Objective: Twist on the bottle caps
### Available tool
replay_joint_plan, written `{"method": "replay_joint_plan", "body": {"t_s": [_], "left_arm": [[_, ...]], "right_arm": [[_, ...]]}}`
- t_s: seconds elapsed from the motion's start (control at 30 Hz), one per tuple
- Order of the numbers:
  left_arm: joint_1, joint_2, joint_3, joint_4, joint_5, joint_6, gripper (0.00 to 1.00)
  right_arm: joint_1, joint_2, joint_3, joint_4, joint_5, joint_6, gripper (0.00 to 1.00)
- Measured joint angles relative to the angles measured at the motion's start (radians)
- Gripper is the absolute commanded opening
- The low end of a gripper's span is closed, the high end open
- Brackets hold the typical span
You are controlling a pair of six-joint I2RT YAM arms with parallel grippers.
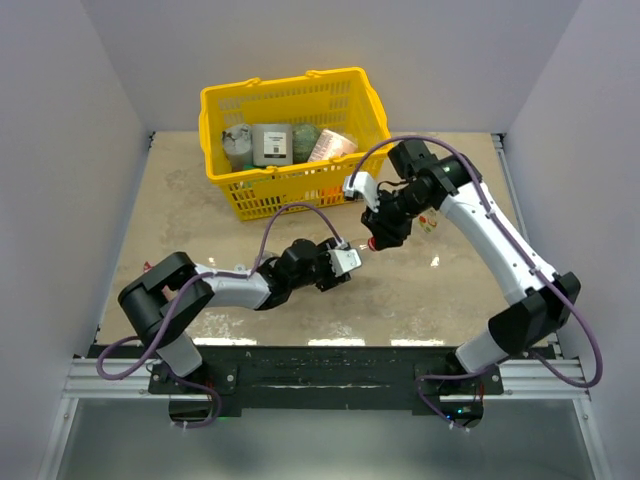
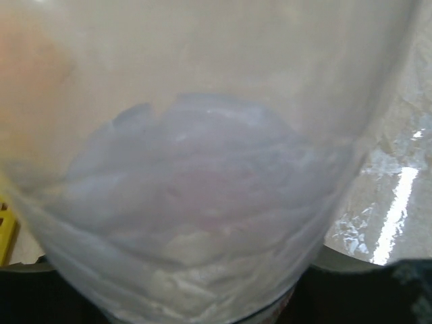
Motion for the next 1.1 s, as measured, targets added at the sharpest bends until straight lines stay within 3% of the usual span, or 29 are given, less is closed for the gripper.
{"method": "replay_joint_plan", "body": {"t_s": [0.23, 0.5, 0.53, 0.6, 0.63, 0.73, 0.93, 1.1], "left_arm": [[-0.024, 0.056, 0.002, 0.016, -0.116, -0.022, 0.0], [-0.047, 0.094, 0.021, 0.067, -0.134, -0.092, 0.0], [-0.047, 0.094, 0.021, 0.073, -0.134, -0.107, 0.0], [-0.044, 0.094, 0.018, 0.087, -0.124, -0.134, 0.0], [-0.042, 0.094, 0.013, 0.097, -0.114, -0.15, 0.0], [-0.039, 0.094, -0.014, 0.161, -0.065, -0.207, 0.0], [-0.031, 0.095, -0.022, 0.316, 0.0, -0.343, 0.0], [-0.031, 0.112, -0.016, 0.39, 0.065, -0.42, 0.0]], "right_arm": [[0.002, 0.118, 0.051, -0.023, 0.12, 0.285, 0.0], [0.003, 0.116, 0.081, -0.036, 0.173, 0.426, 0.0], [0.004, 0.116, 0.089, -0.035, 0.177, 0.436, 0.11], [0.004, 0.116, 0.097, -0.032, 0.179, 0.444, 0.22], [0.004, 0.116, 0.101, -0.031, 0.179, 0.446, 0.32], [0.009, 0.118, 0.129, -0.037, 0.178, 0.453, 0.46], [0.023, 0.17, 0.347, -0.067, 0.195, 0.429, 0.67], [0.021, 0.117, 0.451, -0.048, 0.193, 0.348, 0.71]]}}
